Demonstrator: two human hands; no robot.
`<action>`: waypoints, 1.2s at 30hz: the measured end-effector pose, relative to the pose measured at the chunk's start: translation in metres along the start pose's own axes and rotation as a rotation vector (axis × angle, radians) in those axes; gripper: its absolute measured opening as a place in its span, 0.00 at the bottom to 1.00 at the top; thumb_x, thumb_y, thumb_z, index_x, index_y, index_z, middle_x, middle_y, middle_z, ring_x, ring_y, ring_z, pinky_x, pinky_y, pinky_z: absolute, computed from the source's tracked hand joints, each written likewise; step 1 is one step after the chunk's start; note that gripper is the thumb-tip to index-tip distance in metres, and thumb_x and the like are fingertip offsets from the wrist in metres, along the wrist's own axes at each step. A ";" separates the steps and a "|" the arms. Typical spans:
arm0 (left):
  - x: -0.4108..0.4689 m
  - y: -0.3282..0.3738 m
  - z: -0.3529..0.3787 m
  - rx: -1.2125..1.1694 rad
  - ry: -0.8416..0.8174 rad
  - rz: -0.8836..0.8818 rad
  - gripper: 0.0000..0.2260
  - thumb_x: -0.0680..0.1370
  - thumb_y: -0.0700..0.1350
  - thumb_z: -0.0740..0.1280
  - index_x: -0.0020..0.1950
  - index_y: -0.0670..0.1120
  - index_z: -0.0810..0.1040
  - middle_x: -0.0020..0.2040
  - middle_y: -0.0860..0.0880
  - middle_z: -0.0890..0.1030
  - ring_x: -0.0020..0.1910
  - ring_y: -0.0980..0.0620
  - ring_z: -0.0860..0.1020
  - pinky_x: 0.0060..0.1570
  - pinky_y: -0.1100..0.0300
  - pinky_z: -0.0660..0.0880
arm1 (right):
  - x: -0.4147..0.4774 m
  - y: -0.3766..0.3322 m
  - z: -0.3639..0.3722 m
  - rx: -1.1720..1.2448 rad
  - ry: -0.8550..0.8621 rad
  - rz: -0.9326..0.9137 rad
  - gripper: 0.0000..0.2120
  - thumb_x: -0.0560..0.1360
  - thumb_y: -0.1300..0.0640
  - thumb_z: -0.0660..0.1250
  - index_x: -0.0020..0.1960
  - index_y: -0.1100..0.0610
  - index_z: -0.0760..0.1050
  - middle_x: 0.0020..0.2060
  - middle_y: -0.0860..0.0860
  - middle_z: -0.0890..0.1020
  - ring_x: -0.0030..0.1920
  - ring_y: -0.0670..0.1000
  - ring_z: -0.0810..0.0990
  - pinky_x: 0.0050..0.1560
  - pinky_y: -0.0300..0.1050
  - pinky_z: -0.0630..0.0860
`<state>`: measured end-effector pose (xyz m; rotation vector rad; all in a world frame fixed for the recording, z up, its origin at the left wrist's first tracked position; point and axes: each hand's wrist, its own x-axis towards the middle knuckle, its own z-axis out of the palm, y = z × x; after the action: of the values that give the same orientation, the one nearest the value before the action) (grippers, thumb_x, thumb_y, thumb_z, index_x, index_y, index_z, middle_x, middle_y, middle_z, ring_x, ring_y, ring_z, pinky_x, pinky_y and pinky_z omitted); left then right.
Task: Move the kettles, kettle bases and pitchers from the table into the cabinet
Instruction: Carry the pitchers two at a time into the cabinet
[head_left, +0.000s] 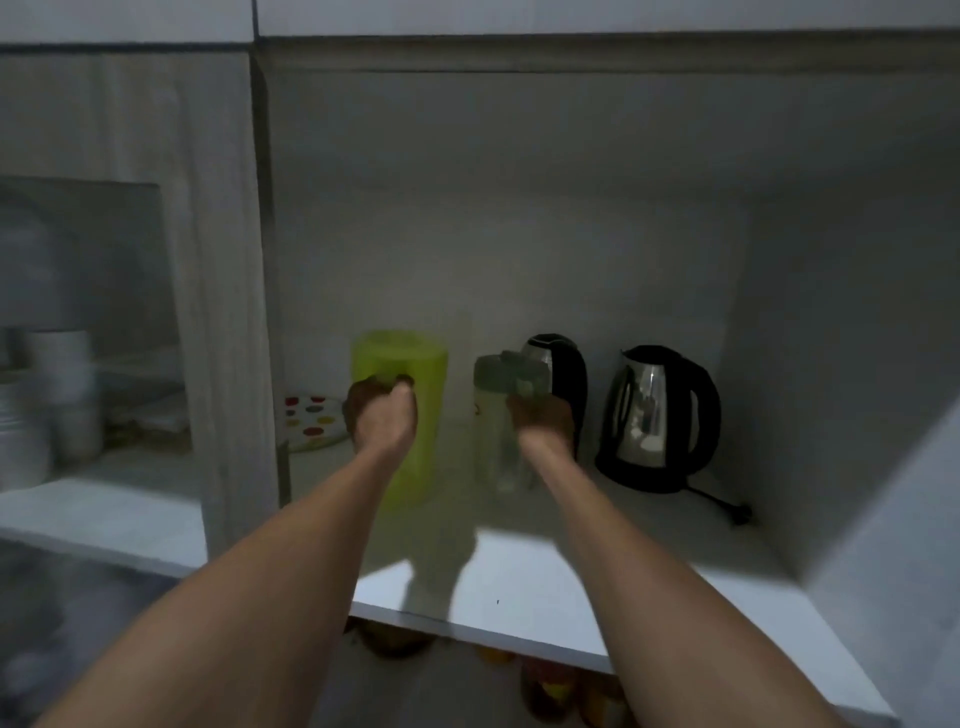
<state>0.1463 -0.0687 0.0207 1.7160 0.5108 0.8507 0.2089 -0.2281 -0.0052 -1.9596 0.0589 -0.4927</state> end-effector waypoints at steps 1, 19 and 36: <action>0.006 -0.003 0.004 0.023 0.008 -0.001 0.11 0.75 0.45 0.67 0.44 0.36 0.81 0.49 0.34 0.83 0.51 0.36 0.81 0.50 0.51 0.76 | 0.006 0.002 0.008 -0.010 -0.014 -0.015 0.18 0.79 0.52 0.66 0.61 0.65 0.80 0.57 0.63 0.83 0.58 0.63 0.81 0.45 0.47 0.72; 0.077 -0.034 0.055 -0.003 0.008 0.000 0.12 0.73 0.45 0.69 0.43 0.35 0.81 0.45 0.33 0.82 0.49 0.35 0.79 0.51 0.46 0.76 | 0.055 0.041 0.090 0.158 -0.119 -0.065 0.14 0.75 0.60 0.68 0.37 0.70 0.76 0.29 0.58 0.76 0.28 0.53 0.73 0.29 0.43 0.68; 0.097 -0.033 0.059 0.181 -0.160 -0.041 0.20 0.76 0.54 0.66 0.57 0.38 0.78 0.56 0.37 0.81 0.57 0.38 0.78 0.58 0.48 0.75 | 0.057 0.040 0.092 0.134 -0.215 0.049 0.16 0.74 0.48 0.75 0.50 0.60 0.77 0.42 0.54 0.80 0.44 0.54 0.79 0.34 0.45 0.71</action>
<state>0.2560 -0.0279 0.0082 1.9142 0.5252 0.6464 0.3022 -0.1812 -0.0550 -1.8638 -0.0614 -0.2450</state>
